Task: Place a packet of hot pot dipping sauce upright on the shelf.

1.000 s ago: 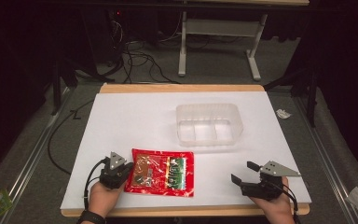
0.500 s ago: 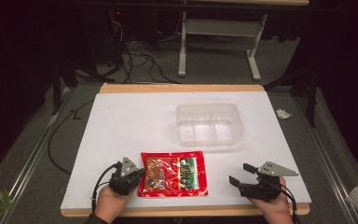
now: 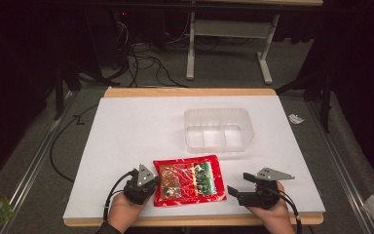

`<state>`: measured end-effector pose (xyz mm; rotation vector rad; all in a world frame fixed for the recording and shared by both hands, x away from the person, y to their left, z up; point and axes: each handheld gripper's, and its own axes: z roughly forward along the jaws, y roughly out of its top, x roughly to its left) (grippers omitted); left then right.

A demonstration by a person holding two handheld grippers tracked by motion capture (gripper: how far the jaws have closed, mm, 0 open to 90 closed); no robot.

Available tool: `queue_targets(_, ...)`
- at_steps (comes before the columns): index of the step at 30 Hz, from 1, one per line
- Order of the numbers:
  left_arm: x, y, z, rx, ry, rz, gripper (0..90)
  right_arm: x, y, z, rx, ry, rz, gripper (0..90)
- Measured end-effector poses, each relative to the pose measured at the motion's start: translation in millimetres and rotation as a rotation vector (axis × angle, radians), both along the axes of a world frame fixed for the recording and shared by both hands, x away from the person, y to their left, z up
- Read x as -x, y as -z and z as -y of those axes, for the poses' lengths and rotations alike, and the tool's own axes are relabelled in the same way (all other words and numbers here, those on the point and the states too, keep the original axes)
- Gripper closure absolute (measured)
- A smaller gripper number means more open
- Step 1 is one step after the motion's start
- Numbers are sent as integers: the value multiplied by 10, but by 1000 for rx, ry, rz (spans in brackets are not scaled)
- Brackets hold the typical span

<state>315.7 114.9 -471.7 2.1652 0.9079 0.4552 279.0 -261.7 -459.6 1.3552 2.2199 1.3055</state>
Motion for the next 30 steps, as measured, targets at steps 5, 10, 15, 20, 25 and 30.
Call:
queue_targets(5, 8, 2, 30, -6, 10, 6, 900, -46, 95, -165, -6, -24, -74, 115)
queue_targets(10, 15, 7, 78, -10, 27, 16, 900, -71, 159, -250, 25, -26, -106, 119)
queue_targets(15, 16, 9, 133, -15, 42, 23, 900, -98, 194, -254, 19, -7, -121, 123)
queue_targets(20, 28, 8, 216, -19, 59, 30, 900, -109, 198, -261, -2, 6, -125, 127)
queue_targets(25, 61, 21, 332, -55, 84, 67, 900, -118, 202, -208, -48, 17, -136, 143)
queue_targets(30, 50, 26, 317, -45, 89, 61, 900, -112, 189, -167, -114, 11, -143, 159)
